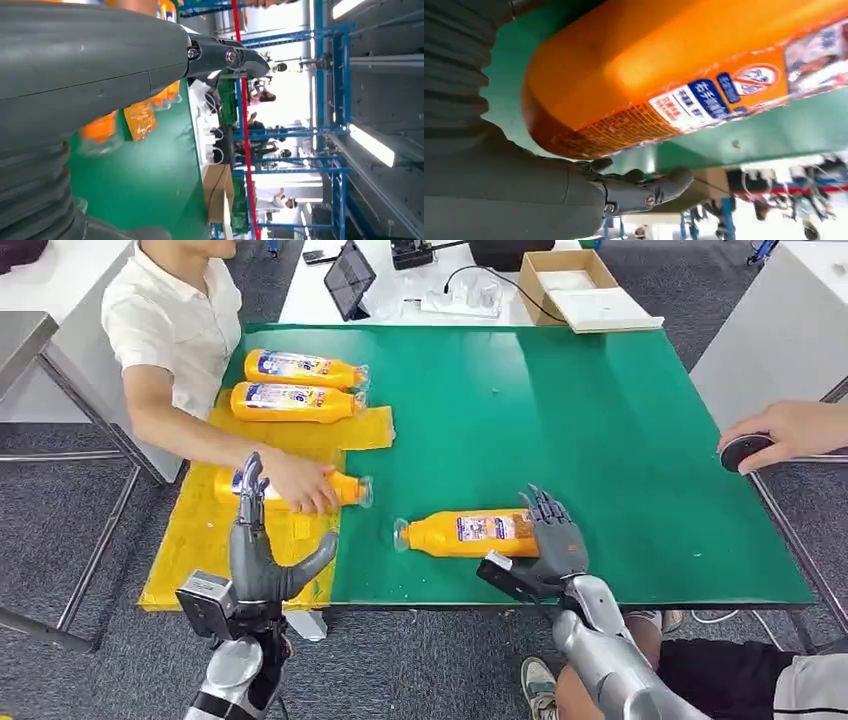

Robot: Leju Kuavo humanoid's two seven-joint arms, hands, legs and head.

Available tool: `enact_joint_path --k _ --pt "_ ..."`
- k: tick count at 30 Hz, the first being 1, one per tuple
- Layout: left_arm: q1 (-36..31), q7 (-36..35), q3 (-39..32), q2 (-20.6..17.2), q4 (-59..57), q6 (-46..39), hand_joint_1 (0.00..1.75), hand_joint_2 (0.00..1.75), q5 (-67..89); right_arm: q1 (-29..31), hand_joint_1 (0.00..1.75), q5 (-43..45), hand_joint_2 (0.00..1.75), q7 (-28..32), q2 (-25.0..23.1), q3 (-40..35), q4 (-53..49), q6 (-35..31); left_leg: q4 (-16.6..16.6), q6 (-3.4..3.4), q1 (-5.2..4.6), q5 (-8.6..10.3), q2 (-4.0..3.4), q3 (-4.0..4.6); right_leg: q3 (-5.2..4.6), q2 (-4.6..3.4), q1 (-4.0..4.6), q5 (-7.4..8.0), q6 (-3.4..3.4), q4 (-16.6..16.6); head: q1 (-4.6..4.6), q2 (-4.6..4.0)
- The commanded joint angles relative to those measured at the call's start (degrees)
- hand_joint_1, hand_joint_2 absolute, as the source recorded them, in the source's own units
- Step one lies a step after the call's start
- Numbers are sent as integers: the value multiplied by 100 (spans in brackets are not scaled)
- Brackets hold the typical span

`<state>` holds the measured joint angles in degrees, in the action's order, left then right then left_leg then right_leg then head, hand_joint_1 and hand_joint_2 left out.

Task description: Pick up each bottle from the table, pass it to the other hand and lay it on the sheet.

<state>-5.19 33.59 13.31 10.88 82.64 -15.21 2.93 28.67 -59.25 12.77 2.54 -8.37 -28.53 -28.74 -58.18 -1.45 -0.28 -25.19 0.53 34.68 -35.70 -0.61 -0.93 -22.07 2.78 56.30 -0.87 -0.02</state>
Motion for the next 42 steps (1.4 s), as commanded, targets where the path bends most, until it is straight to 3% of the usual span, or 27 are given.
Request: enact_joint_path --k 1,3,5,6,7,8,16,25,28,29,31,33,34,37,39,41,42 --pt "-271 -110 143 -78 -491 55 0 175 -40 590 0 -190 175 -465 -29 -436 1035 564 5 9 4 -7 -1 -28 29 8 6 -8 -11 -6 -2 0" --pt "-271 -110 143 -78 -491 55 0 175 -40 590 0 -190 175 -465 -29 -436 1035 564 3 6 3 -2 3 -18 18 8 4 -4 -8 -5 -2 0" --pt "-323 -207 182 -107 -559 167 0 175 -58 660 0 -278 175 -680 9 -558 1122 1322 7 10 5 -4 5 -34 35 13 7 -8 -12 -9 -2 0" --pt "-352 -252 211 -121 -604 249 0 175 -72 686 14 -316 175 -686 37 -623 1140 1574 3 5 1 0 5 -20 20 8 2 -3 -6 -5 -2 0" --pt "-376 -279 243 -129 -646 343 0 175 -96 712 159 -282 175 -653 67 -628 1157 1761 4 9 3 -2 6 -29 30 12 5 -6 -11 -5 -2 0" --pt "-384 -278 255 -132 -648 374 0 175 -102 731 175 -277 175 -617 79 -643 1160 1837 4 5 1 0 5 -26 27 9 2 -3 -7 -6 0 0" --pt "-462 -349 319 -192 -697 681 0 175 -298 785 175 227 175 237 25 -415 1116 2119 9 9 5 3 13 -67 69 23 7 -2 -13 -14 -4 0" --pt "-399 -326 367 -228 -581 834 0 175 -361 762 175 442 175 468 -14 -356 1092 2154 8 9 7 -3 0 -78 75 12 11 -4 -12 -12 -2 0" --pt "-298 -307 317 -202 -460 746 0 175 -363 589 175 1042 175 1081 -120 18 867 2000 7 9 8 -3 0 -75 73 11 12 -3 -12 -12 -2 0" --pt "-224 -436 211 -121 -405 596 0 175 -446 434 175 1284 175 1584 -207 108 613 1478 9 8 8 -3 -1 -77 74 10 12 -3 -11 -14 -2 0" --pt "-116 -893 -69 50 -377 357 0 175 -942 137 175 1871 175 2128 -368 322 -28 1247 12 11 10 -4 -4 -80 78 8 14 -3 -14 -18 -4 0" --pt "-62 -1181 -361 160 -537 -105 0 175 -1410 -533 175 2383 175 2184 -487 218 -1697 1047 7 7 6 -5 -12 -62 62 -5 9 -1 -9 -9 -2 0" --pt "-56 -1172 -371 124 -660 -140 0 175 -1508 -849 175 2454 175 1850 -450 16 -2466 1068 11 13 10 -11 -19 -70 69 -9 14 -5 -17 -11 -4 0" --pt "-44 -1136 -375 117 -689 -135 0 175 -1533 -896 175 2469 175 1757 -410 -38 -2602 1093 7 11 6 -10 -4 -50 52 0 10 -9 -14 -4 -4 0" --pt "-27 -1209 -340 115 -811 -159 0 175 -1635 -977 175 2803 175 2128 -470 -42 -2866 704 10 15 9 -15 -3 -58 58 5 14 -16 -18 -6 0 0" --pt "18 -1063 229 -193 -965 104 0 175 -1089 -1173 175 3060 175 2339 -516 -108 -3451 450 7 9 9 -10 3 -35 36 9 13 -11 -13 -8 -2 0" --pt "42 -1025 228 -166 -1024 117 0 175 -1046 -1204 175 3087 175 2317 -496 -164 -3562 453 7 5 3 -5 13 -25 27 9 6 -11 -8 -3 -7 0"
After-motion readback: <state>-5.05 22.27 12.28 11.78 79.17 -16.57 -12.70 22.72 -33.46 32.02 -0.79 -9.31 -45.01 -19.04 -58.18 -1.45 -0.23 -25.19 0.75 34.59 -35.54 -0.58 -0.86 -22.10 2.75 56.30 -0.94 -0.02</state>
